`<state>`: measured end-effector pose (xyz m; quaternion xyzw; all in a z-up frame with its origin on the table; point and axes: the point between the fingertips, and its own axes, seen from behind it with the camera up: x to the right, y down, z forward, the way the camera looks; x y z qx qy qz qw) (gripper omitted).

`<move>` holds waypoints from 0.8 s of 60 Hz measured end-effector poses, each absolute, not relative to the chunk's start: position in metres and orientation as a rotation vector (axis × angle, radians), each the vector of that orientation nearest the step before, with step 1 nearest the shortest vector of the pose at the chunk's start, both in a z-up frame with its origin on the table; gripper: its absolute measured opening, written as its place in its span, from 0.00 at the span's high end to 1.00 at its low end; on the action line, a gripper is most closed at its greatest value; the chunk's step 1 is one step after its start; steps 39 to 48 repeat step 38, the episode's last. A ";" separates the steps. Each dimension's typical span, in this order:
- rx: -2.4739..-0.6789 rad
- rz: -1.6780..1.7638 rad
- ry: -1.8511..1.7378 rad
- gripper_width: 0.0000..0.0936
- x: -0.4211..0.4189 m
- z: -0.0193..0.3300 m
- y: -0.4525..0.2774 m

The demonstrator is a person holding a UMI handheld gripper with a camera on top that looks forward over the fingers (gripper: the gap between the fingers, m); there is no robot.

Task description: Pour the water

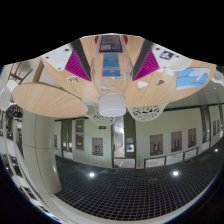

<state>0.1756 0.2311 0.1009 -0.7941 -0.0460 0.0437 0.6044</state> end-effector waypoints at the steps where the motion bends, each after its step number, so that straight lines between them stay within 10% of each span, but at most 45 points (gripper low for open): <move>1: -1.838 0.113 -0.103 0.08 0.175 0.103 0.228; 48: -1.875 0.316 -0.221 0.09 0.115 0.086 0.002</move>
